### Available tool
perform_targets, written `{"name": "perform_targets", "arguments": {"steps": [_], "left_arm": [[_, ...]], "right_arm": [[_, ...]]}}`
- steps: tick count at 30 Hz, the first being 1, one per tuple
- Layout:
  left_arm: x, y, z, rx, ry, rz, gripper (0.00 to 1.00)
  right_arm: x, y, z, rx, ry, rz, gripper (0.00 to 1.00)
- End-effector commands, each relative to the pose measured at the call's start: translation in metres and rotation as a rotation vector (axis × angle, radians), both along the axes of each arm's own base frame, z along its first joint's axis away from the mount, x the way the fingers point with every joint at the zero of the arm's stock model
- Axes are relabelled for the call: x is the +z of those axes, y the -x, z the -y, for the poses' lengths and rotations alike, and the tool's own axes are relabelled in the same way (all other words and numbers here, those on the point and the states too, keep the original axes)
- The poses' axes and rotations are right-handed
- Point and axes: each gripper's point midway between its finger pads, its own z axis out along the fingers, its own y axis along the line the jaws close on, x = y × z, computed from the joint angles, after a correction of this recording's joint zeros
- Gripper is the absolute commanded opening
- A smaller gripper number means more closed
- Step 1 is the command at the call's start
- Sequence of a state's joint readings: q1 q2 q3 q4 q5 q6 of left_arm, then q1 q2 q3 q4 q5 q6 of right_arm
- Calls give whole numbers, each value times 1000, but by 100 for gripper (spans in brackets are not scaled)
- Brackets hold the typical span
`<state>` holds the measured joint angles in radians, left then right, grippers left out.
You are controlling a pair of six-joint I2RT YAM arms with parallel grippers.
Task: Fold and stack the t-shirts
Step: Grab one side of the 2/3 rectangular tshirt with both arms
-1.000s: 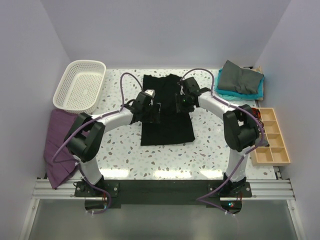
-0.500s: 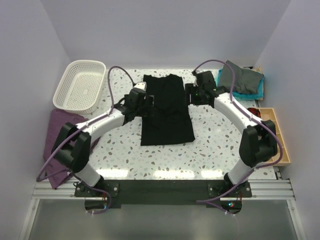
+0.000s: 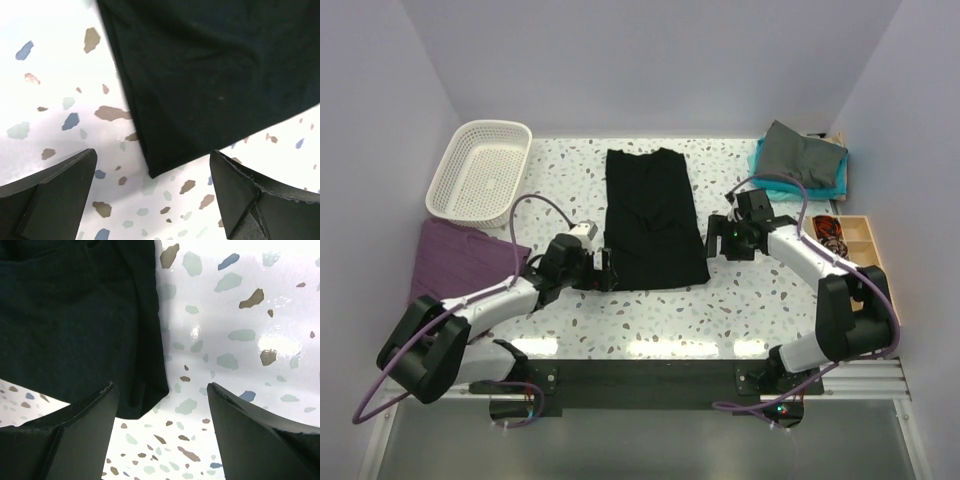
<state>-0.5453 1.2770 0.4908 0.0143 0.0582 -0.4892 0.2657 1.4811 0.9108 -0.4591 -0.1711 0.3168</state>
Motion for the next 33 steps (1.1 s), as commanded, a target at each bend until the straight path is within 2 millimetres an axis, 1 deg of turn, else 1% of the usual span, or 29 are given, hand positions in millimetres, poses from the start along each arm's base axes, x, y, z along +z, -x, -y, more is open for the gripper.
{"name": "perform_targets", "arguments": {"steps": [1,2,4,7,11,17,18,19,20,21,22,23,25,28,29,30,32,33], "left_arm": [[35,-13,23,-47,158,145,100],[32,-11,22,-50,159,139,100],[31,-9,27,-65,187,138,100],[22,-4,33,-84,215,106,100],[9,1,36,-87,234,66,98],[-3,9,37,-90,249,26,96],[-6,11,38,-95,255,11,93],[-7,13,39,-101,256,4,92],[-12,18,37,-100,254,-15,91],[-12,21,39,-106,275,-21,88],[-13,23,39,-106,281,-27,87],[-19,28,36,-103,278,-42,86],[-23,31,35,-100,277,-54,83],[-28,36,34,-94,288,-66,75],[-28,36,34,-95,291,-69,72],[-30,36,35,-95,293,-74,66],[-30,34,37,-95,294,-77,60],[-31,33,37,-94,293,-82,51]], "right_arm": [[21,-17,-12,-6,-168,88,76],[16,-14,-13,-3,-197,58,76],[13,-14,-16,5,-231,50,76],[1,-5,-21,12,-275,1,76],[-9,3,-21,10,-283,-28,75],[-21,18,-20,18,-282,-75,75],[-22,18,-21,21,-286,-78,75],[-26,23,-22,24,-297,-96,74],[-28,25,-23,21,-304,-107,74],[-28,25,-25,26,-319,-108,73],[-31,30,-28,30,-339,-128,72],[-34,32,-29,28,-347,-141,72],[-40,36,-30,27,-358,-152,71],[-48,39,-32,30,-367,-175,65],[-48,39,-33,29,-375,-181,60],[-52,40,-33,29,-376,-188,55],[-54,41,-34,29,-378,-198,46],[-54,40,-35,33,-385,-196,31]]}}
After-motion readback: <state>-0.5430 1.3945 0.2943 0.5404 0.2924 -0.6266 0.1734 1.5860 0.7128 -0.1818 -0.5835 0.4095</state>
